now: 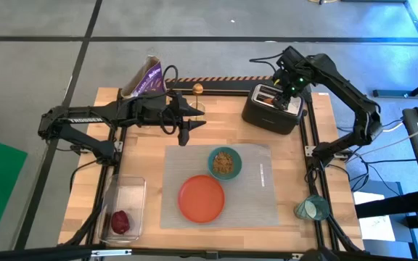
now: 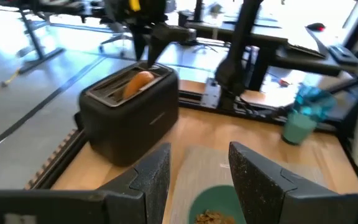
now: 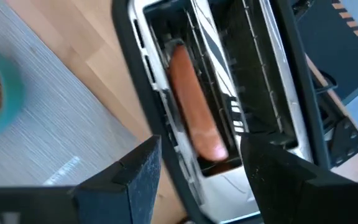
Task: Arrange a breakfast setting
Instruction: Put the toasted bagel on the orange plate
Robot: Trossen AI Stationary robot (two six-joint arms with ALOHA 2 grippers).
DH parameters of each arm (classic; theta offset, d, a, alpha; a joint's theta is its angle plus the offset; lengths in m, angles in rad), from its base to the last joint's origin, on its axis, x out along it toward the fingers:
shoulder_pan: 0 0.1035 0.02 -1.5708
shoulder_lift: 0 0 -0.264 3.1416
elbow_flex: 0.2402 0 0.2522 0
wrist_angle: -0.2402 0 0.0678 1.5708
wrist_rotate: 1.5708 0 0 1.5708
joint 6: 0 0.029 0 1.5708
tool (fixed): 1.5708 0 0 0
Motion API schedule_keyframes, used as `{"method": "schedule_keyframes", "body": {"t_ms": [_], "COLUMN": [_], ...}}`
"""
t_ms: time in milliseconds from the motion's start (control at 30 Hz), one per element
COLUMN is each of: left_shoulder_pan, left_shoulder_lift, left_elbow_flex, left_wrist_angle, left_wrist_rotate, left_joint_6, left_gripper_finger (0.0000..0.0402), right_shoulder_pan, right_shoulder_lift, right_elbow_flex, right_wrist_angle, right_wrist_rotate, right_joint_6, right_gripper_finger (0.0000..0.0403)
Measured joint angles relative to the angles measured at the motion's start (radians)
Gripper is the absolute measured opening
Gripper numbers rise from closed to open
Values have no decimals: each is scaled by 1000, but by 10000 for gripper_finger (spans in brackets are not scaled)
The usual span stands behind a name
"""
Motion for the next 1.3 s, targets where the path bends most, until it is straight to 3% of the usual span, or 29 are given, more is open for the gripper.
{"method": "schedule_keyframes", "body": {"t_ms": [233, 533, 933, 1300], "left_shoulder_pan": [-15, -17, -28, -11], "left_shoulder_lift": [0, 0, 0, -1], "left_elbow_flex": [0, 0, 0, 0], "left_wrist_angle": [-8, -8, -15, -15], "left_wrist_rotate": [-53, -131, -145, -146], "left_joint_6": [-39, -39, -40, -32], "left_gripper_finger": [157, 157, 157, 157], "right_shoulder_pan": [-34, -30, -30, -30], "right_shoulder_lift": [62, 110, 142, 72], "right_elbow_flex": [0, 0, 0, 32], "right_wrist_angle": [7, 34, 20, -8], "right_wrist_rotate": [-9, -76, -69, -8], "right_joint_6": [-87, -106, -107, -107], "right_gripper_finger": [195, 89, 12, 4]}}
